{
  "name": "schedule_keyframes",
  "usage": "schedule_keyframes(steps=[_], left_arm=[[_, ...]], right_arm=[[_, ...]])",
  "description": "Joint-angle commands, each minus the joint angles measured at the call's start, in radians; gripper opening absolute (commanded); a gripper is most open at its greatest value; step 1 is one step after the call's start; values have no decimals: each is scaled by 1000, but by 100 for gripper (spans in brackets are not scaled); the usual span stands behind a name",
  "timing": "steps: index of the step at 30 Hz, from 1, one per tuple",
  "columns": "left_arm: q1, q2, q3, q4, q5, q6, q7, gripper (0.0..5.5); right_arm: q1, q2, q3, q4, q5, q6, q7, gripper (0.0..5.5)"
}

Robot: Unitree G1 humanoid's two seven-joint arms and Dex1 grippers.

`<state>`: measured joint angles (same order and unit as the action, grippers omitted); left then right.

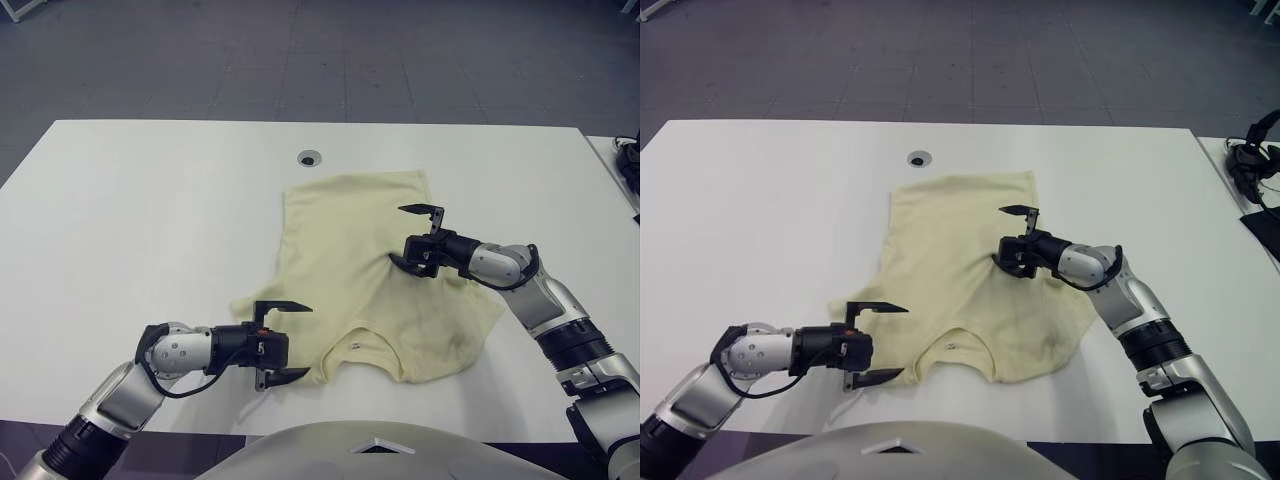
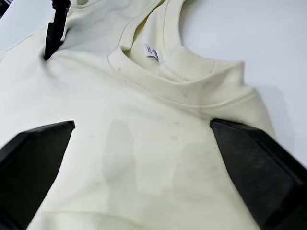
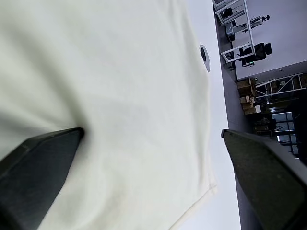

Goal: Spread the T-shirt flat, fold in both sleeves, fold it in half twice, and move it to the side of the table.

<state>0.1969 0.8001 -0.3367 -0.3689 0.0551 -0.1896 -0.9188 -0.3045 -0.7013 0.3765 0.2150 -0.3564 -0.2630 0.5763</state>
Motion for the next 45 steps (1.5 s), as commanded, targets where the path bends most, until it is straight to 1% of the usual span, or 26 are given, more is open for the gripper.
schedule_keyframes(steps=[1,6,10,12,16,19,24,26,30,31,32,35,37,40,42,45], left_arm=[[19,37,37,-16,-1,10,-7,539],[24,50,63,-8,18,-3,3,539],[5,33,59,15,35,-12,19,539],[10,33,55,7,30,-9,18,539],[30,46,60,-25,12,-2,7,539],[68,67,76,-72,-34,17,-15,539],[117,78,138,-148,-93,51,-11,539],[138,81,165,-166,-117,62,-9,539],[189,69,214,-183,-131,51,17,539],[181,51,243,-188,-147,62,41,539],[159,10,292,-192,-183,100,97,539],[154,-109,417,-223,-378,272,247,539],[223,-177,450,-277,-522,372,321,539],[317,-267,467,-342,-641,456,424,539],[334,-323,498,-340,-726,530,516,539],[330,-409,573,-288,-903,642,682,539]], right_arm=[[101,-36,39,32,-9,26,100,540],[118,-78,-11,5,27,34,104,540],[160,-93,-53,-95,150,72,191,540],[160,-91,-83,-124,180,79,185,540],[155,-33,-184,-182,321,70,158,540],[140,25,-289,-214,442,82,115,540],[158,83,-443,-262,601,122,59,540],[170,94,-483,-277,626,139,38,540],[219,110,-520,-323,661,163,31,540],[233,117,-533,-344,692,177,37,540],[246,130,-555,-369,735,199,32,540],[296,151,-609,-425,806,237,17,540],[337,158,-635,-444,823,248,13,540],[384,177,-667,-468,848,269,-8,540],[409,187,-680,-482,851,277,-17,540],[435,201,-692,-494,852,287,-31,540]])
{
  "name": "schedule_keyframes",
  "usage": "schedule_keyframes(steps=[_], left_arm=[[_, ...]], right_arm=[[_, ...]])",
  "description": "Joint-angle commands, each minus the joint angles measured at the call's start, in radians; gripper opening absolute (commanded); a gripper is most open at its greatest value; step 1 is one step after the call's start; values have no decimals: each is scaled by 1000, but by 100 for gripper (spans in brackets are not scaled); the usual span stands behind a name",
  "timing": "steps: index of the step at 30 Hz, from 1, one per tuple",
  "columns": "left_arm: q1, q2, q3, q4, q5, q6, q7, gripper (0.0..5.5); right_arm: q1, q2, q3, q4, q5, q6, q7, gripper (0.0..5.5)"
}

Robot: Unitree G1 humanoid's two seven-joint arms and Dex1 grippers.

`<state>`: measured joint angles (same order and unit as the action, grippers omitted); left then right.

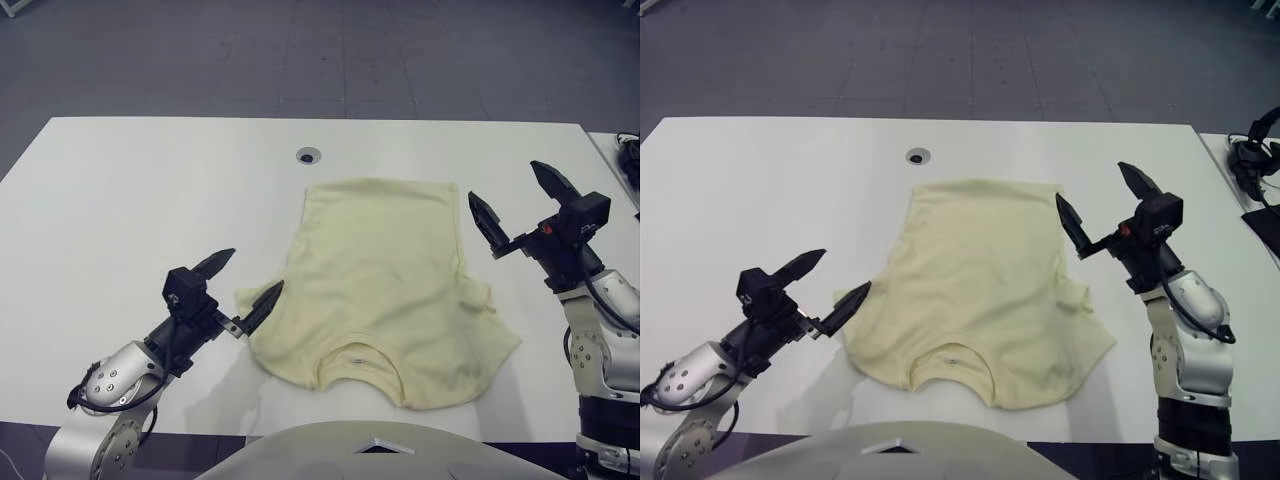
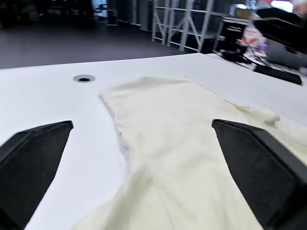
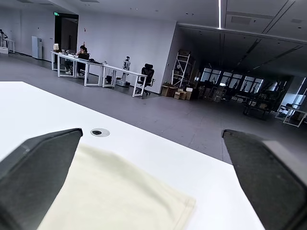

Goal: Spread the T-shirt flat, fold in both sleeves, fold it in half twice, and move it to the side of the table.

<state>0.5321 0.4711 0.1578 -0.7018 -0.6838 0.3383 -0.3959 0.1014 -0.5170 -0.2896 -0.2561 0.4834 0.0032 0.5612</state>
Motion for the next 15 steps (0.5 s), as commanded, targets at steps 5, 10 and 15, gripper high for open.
schedule_keyframes(steps=[5,10,15], left_arm=[[30,-171,120,40,-398,206,332,539],[11,-240,109,106,-508,249,463,539],[28,-263,91,135,-550,286,512,539]], right_arm=[[38,24,-27,-25,5,28,-25,540],[31,31,-13,-20,-16,24,-31,540],[16,26,-7,-16,-36,24,-23,540]])
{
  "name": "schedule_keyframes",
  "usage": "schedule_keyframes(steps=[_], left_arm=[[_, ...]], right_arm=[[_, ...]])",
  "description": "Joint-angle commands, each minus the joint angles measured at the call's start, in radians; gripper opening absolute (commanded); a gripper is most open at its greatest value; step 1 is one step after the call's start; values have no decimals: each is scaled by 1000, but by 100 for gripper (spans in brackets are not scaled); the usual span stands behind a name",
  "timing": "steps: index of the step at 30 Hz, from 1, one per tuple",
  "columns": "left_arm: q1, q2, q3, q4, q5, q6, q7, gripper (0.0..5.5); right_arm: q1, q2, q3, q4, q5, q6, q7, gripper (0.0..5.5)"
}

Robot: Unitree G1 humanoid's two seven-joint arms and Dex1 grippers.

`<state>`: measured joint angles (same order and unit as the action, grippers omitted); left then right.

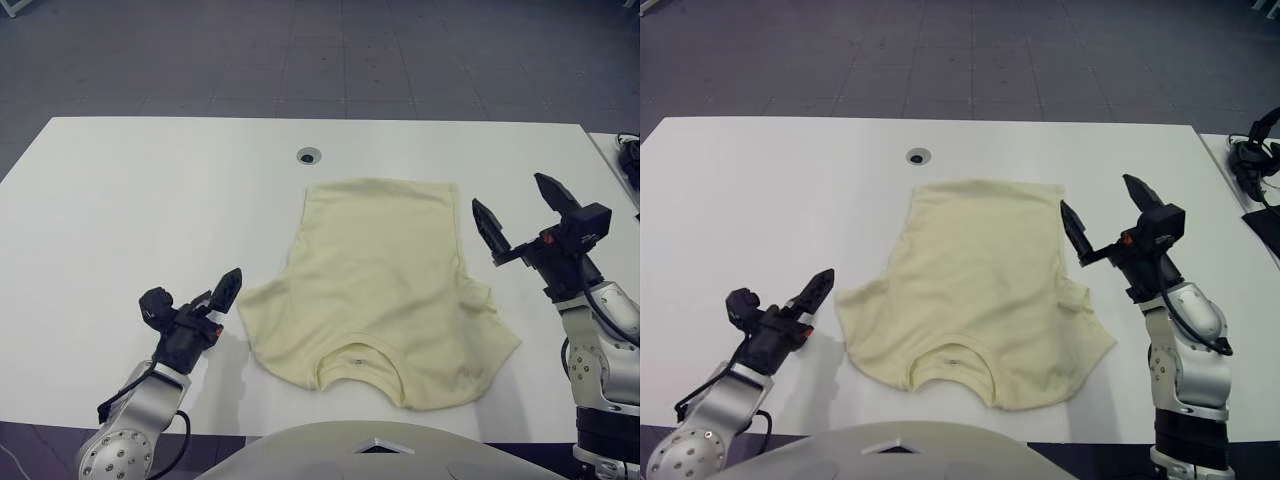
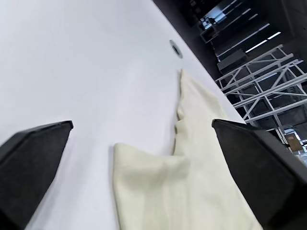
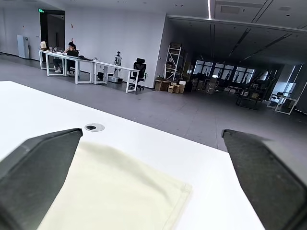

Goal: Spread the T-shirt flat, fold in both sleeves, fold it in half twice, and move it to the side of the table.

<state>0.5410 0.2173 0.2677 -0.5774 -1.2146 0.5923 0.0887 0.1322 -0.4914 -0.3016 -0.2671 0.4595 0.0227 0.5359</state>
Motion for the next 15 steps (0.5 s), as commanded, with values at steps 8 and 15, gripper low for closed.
schedule_keyframes(steps=[8,15], left_arm=[[42,-1,-79,12,23,55,4,415],[42,6,-94,26,48,56,-22,290]], right_arm=[[-31,3,7,-1,-37,0,0,540],[-38,8,12,7,-47,-1,3,540]])
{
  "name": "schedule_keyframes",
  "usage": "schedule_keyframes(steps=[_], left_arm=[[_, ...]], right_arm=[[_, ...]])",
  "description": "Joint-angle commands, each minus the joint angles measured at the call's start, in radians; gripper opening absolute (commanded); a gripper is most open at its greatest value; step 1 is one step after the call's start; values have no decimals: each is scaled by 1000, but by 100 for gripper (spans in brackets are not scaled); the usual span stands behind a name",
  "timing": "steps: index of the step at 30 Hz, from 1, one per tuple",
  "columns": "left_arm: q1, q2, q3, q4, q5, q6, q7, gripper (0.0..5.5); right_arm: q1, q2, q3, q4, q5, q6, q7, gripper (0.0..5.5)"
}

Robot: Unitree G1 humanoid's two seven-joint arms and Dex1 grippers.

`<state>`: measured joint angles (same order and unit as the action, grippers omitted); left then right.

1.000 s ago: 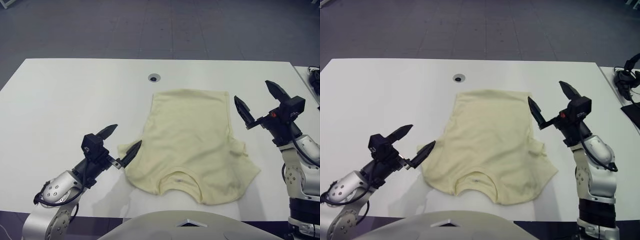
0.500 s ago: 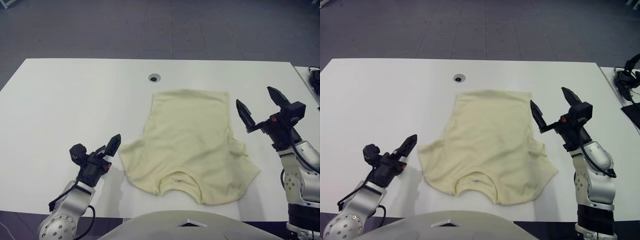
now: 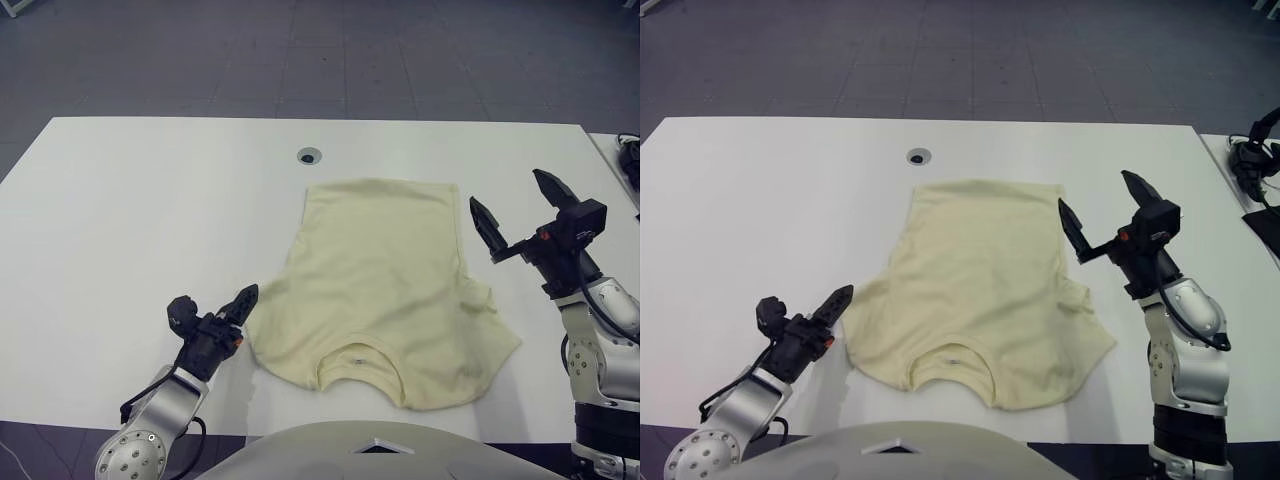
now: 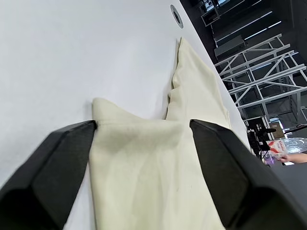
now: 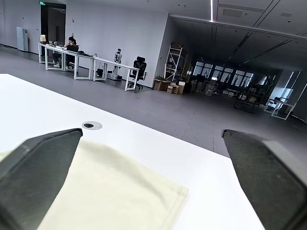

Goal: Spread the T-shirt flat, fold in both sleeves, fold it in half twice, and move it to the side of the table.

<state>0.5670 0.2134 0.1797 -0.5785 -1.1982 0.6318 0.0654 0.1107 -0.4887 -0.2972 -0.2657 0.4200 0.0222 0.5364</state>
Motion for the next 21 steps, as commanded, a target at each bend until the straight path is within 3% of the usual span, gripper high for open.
schedule_keyframes(steps=[1,16,21], left_arm=[[13,10,-5,33,37,17,-3,275],[-8,-11,2,93,121,4,-32,14],[-9,-19,6,98,135,1,-41,6]], right_arm=[[-19,6,8,7,-9,-1,4,540],[-26,1,6,14,-10,2,16,540],[-25,2,6,15,-11,2,17,540]])
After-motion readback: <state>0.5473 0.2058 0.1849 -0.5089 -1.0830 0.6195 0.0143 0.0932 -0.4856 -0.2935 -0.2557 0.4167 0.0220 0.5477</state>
